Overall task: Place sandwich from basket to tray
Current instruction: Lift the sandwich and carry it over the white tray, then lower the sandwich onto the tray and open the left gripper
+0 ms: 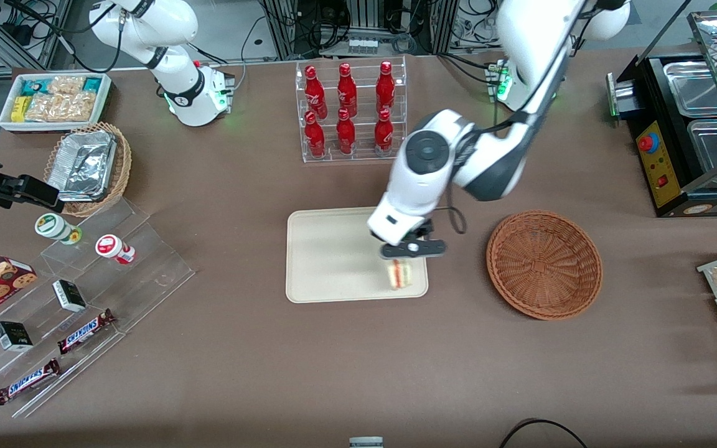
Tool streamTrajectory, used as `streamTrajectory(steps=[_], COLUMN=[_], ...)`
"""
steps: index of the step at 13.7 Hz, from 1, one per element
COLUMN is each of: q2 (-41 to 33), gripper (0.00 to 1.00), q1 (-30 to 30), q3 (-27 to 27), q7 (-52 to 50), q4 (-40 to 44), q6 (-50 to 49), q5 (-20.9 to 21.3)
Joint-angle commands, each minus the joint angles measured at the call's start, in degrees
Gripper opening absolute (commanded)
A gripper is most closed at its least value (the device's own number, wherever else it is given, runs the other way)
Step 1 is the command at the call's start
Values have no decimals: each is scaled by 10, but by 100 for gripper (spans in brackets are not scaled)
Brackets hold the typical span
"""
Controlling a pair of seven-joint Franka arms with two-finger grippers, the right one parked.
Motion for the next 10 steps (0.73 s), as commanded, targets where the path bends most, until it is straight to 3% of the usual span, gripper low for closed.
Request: streamTrajectory(steps=[1,10], q2=[43,103], gripper=[0,0], q1=[-31,-71], q3=[9,9], q7=[-11,-24], q4=[24,24], q6=[21,94], q5=[20,36])
